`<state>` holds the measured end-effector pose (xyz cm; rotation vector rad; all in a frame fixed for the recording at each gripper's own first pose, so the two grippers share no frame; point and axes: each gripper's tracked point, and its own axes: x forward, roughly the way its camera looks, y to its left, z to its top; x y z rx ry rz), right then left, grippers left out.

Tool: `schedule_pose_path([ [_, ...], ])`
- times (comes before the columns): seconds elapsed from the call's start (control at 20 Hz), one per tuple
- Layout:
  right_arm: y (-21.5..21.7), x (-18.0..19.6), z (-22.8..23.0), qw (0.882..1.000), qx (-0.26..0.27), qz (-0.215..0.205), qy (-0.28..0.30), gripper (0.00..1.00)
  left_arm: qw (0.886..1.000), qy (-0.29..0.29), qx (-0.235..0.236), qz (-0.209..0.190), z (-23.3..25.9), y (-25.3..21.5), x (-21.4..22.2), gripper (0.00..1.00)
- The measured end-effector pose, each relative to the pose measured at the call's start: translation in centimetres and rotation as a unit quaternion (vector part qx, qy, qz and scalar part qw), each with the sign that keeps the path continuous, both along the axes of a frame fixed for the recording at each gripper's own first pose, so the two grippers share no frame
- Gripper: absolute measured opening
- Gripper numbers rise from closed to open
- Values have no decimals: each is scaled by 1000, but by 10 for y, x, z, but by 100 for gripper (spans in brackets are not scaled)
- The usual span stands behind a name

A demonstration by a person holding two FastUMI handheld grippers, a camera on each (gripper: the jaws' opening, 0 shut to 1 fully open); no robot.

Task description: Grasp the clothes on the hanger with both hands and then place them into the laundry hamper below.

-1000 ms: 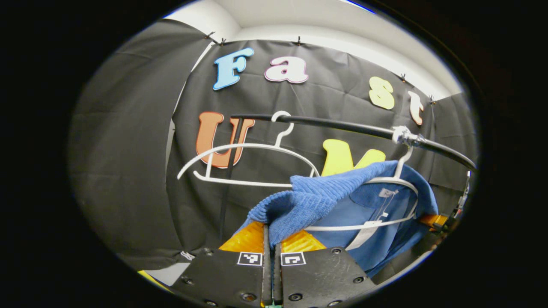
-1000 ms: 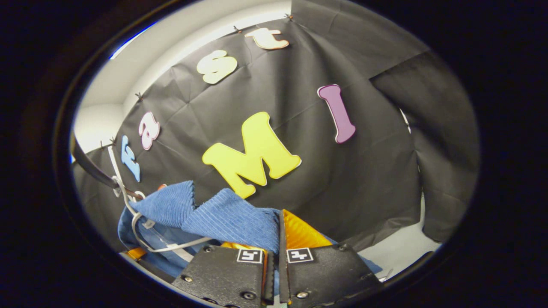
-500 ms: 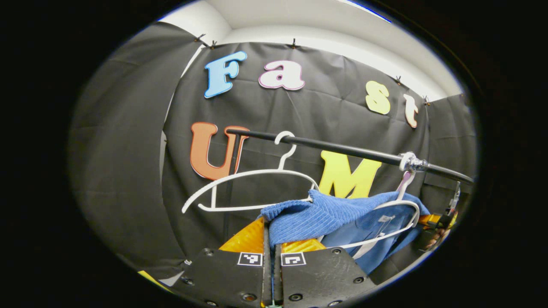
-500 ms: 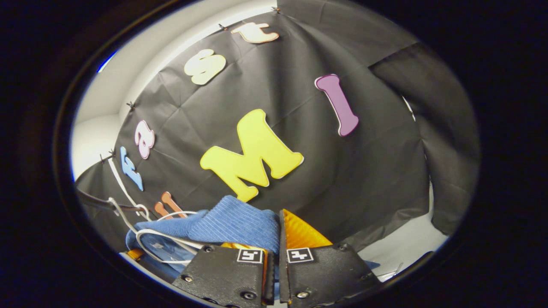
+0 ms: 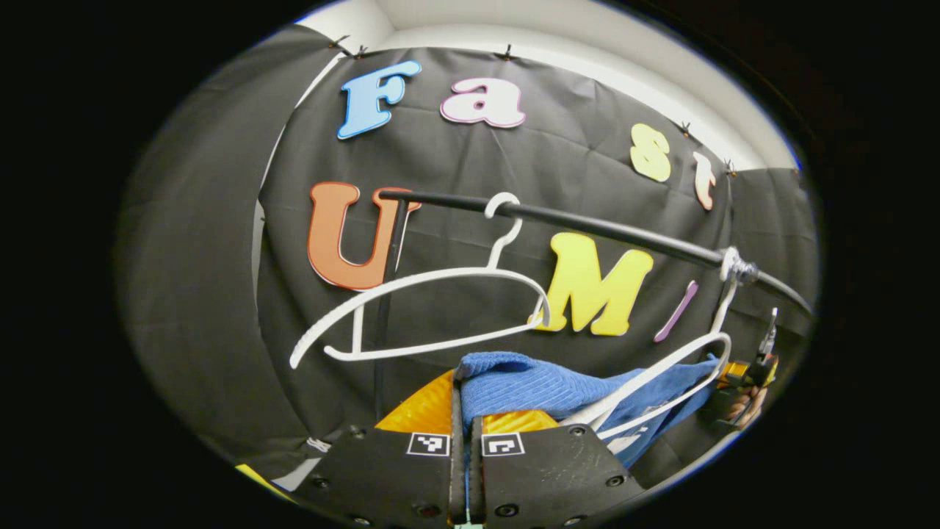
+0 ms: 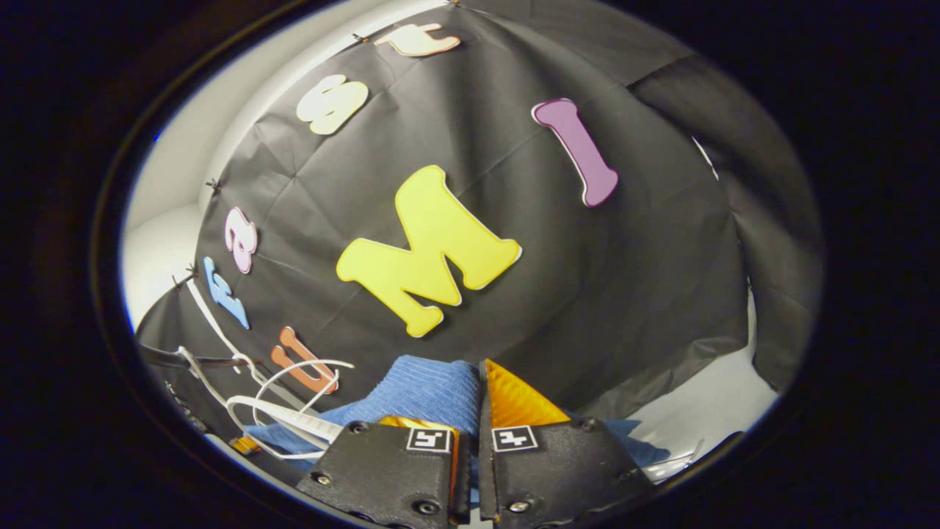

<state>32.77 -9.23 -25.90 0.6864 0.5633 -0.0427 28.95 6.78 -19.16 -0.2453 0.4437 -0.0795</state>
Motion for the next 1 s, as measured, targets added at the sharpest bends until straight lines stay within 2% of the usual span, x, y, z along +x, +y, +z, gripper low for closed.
schedule_pose_path([
  [0.4, 7, -12, -40, 999, -2, 8, 37, 8, 999, 34, -12, -8, -46, 10, -4, 1],
  [0.75, 10, -53, -94, 995, -15, 2, 98, 8, 996, 81, -22, 0, -104, 11, -47, 1],
  [1.0, 22, -77, -122, 991, -8, 7, 134, 8, 994, 101, -33, -5, -124, 4, -75, 1],
])
